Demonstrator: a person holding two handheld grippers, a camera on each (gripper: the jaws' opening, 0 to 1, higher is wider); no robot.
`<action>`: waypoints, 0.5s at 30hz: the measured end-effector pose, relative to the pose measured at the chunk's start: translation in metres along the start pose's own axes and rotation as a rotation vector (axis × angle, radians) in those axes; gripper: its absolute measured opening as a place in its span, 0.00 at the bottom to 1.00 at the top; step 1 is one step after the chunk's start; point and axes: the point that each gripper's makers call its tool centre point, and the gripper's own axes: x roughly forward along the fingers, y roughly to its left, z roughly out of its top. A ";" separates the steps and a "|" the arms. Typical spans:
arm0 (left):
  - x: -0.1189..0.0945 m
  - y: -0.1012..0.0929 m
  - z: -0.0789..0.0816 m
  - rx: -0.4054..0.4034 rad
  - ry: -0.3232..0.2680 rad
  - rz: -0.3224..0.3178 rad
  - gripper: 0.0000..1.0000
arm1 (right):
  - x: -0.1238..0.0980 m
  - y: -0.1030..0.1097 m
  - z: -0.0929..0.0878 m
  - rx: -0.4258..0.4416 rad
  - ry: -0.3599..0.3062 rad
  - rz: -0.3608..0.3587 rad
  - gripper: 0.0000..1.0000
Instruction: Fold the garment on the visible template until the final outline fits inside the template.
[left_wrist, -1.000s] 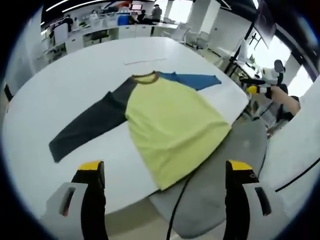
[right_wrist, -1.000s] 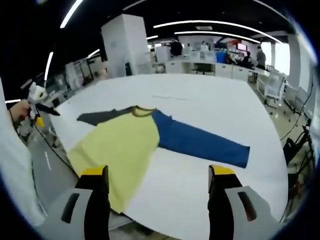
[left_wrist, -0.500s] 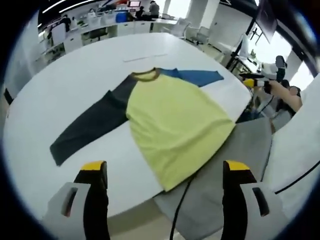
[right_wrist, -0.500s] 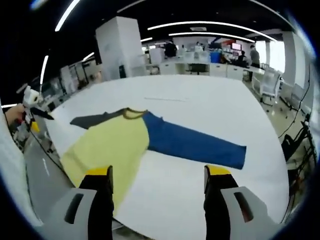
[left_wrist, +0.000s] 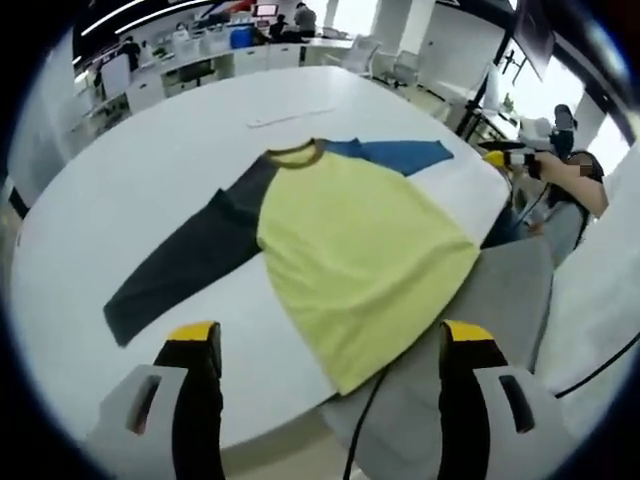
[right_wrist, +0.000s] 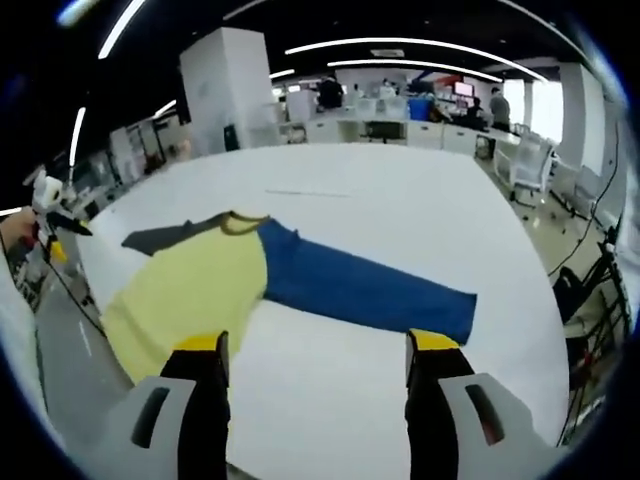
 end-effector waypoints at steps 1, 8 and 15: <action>0.000 0.001 0.000 0.003 0.003 0.001 0.87 | 0.001 -0.002 0.000 -0.001 0.000 -0.002 0.70; 0.002 0.006 0.002 -0.042 -0.001 0.001 0.88 | 0.008 -0.025 0.001 0.033 0.002 -0.030 0.68; 0.004 0.008 0.000 -0.057 0.003 0.011 0.89 | 0.015 -0.049 0.000 0.062 0.015 -0.059 0.66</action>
